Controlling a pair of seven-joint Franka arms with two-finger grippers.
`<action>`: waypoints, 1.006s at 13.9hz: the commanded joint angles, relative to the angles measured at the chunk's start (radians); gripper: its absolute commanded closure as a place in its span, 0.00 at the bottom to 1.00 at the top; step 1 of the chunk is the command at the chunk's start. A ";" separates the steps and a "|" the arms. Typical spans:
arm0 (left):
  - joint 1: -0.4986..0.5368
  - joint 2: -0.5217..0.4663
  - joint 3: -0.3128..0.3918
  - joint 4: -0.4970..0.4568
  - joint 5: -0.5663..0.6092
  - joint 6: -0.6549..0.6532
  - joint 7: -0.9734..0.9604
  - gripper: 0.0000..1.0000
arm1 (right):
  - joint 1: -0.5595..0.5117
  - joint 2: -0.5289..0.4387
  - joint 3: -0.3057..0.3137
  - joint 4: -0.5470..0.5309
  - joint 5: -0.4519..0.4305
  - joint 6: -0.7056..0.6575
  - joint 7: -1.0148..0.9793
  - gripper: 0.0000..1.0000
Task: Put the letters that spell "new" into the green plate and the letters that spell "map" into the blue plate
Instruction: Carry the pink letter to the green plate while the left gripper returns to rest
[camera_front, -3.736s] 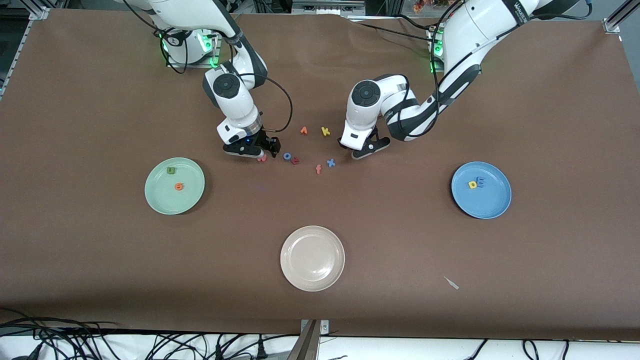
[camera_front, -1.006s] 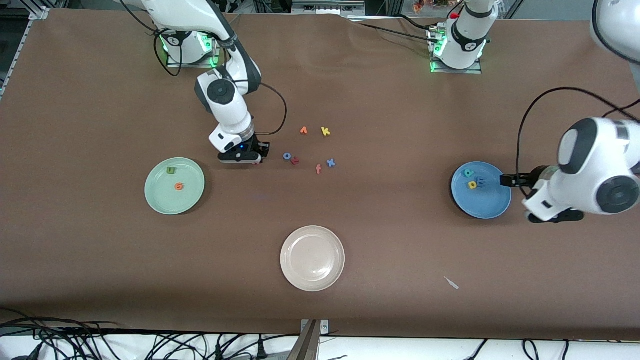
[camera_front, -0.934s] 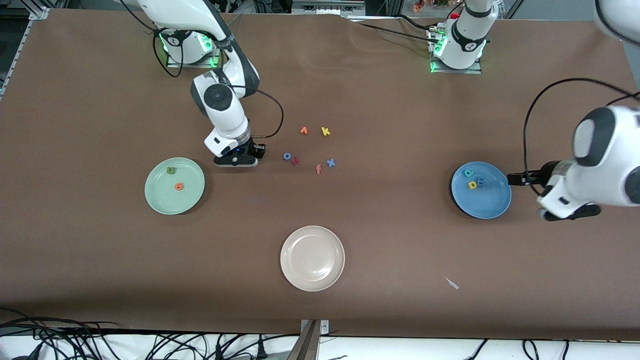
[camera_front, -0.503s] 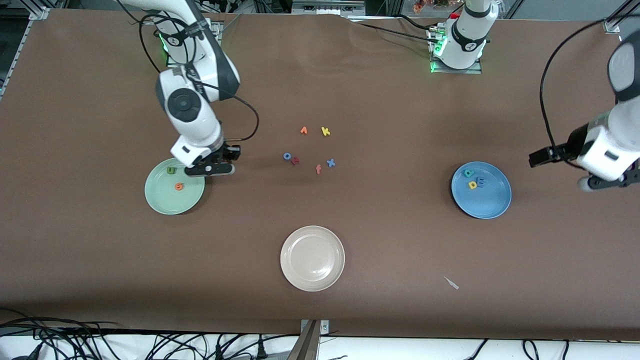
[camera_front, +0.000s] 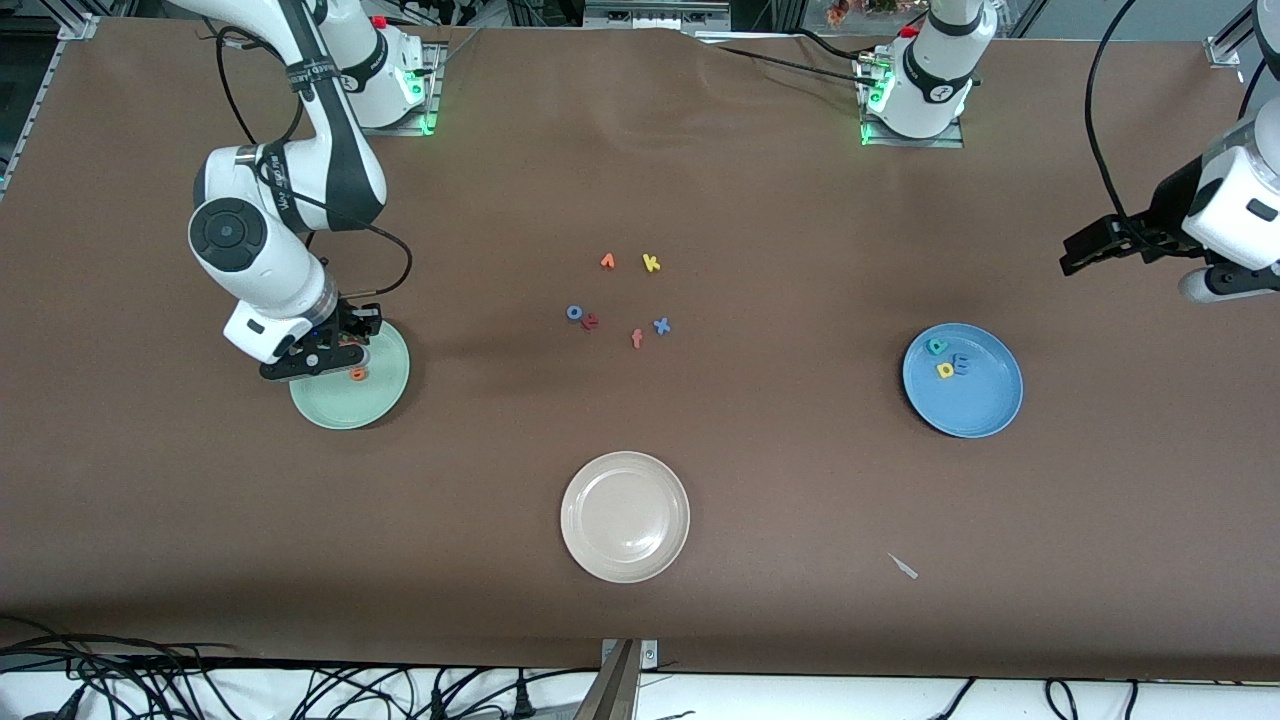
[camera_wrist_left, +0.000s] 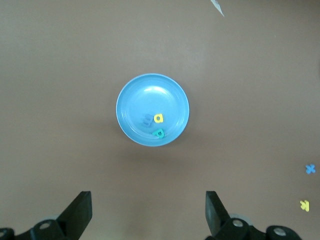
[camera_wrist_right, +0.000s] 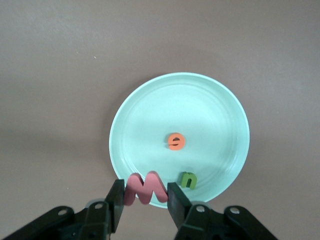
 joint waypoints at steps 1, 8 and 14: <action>-0.031 -0.033 0.023 -0.022 -0.031 -0.025 0.032 0.00 | 0.005 -0.009 -0.005 -0.018 0.021 0.002 -0.014 0.30; -0.069 -0.035 0.089 -0.008 -0.029 -0.048 0.215 0.00 | 0.006 -0.040 -0.023 0.083 0.028 -0.102 -0.002 0.01; -0.066 -0.027 0.084 -0.001 -0.031 -0.048 0.163 0.00 | 0.006 -0.045 -0.052 0.366 0.075 -0.391 0.023 0.00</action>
